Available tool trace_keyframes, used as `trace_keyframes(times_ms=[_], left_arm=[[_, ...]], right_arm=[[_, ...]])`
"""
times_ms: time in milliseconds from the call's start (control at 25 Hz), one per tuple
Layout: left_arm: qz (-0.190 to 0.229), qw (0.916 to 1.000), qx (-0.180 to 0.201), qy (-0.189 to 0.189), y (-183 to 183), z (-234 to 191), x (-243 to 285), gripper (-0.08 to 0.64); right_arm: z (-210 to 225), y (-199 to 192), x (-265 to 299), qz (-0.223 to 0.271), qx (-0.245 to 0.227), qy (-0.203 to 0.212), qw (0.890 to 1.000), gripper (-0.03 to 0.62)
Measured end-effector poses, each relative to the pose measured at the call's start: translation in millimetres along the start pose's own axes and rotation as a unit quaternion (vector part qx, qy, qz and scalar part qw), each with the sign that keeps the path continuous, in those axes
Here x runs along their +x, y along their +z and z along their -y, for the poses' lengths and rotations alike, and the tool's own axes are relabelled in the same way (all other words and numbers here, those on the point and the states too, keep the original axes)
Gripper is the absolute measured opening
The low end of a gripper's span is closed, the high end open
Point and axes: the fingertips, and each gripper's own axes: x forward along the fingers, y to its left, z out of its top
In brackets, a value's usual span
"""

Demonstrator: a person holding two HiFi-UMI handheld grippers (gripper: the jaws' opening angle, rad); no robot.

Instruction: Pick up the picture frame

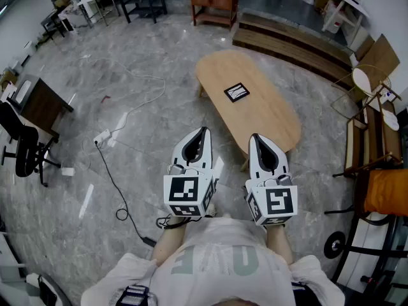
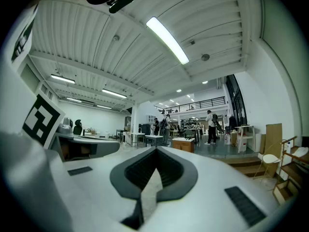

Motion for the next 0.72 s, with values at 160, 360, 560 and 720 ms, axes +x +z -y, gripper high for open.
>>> trace_keyframes(times_ms=[160, 360, 560, 720], left_arm=[[-0.002, 1.0, 0.005, -0.004, -2, -2, 0, 0.008], [0.0, 1.0, 0.002, 0.006, -2, -17, -2, 0.008], [0.005, 0.9998, -0.004, 0.016, 1, -39, -4, 0.008], [0.006, 0.9997, -0.007, 0.024, 1, -57, -4, 0.008]], right_arm=[[-3, 0, 2, 0.002, 0.005, 0.007, 1.0, -0.002], [-9, 1, 7, 0.004, 0.008, 0.015, 1.0, 0.0], [-21, -4, 15, -0.003, 0.018, 0.019, 1.0, 0.0], [-30, -2, 25, 0.004, 0.03, 0.018, 0.999, -0.002]])
